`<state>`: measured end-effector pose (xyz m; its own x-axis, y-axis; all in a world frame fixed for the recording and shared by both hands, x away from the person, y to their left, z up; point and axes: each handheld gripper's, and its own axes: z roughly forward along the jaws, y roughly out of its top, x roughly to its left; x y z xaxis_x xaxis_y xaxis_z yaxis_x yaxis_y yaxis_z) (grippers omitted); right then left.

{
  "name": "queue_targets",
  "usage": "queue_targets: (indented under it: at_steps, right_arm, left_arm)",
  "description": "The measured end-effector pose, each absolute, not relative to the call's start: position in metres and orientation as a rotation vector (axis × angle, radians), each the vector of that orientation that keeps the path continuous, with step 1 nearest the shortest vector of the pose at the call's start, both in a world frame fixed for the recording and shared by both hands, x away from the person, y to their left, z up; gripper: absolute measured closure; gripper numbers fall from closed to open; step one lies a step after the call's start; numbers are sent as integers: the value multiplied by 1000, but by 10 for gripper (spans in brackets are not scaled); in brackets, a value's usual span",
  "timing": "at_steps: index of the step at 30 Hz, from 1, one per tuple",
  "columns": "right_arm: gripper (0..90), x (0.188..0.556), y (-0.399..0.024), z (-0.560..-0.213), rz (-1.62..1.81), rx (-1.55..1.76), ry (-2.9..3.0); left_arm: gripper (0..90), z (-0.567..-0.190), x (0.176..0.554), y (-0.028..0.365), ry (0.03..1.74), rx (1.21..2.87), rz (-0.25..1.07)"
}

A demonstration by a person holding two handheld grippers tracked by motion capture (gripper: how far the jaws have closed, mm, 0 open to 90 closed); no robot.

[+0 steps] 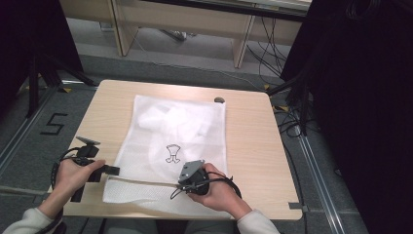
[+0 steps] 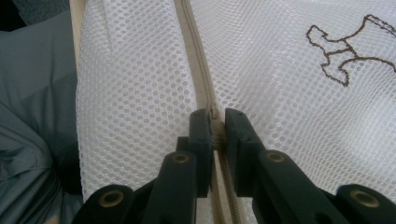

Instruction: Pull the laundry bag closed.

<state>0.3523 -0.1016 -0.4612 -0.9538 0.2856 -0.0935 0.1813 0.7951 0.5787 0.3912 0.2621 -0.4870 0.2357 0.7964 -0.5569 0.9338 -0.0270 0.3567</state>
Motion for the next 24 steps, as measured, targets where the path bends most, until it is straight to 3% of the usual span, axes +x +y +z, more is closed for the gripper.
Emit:
queue_targets:
  at_steps: [24]
  right_arm:
    - [825, 352, -113, -459, 871, 410, 2831]
  left_arm:
    - [851, -488, 391, 262, 1589, 1847, -263]
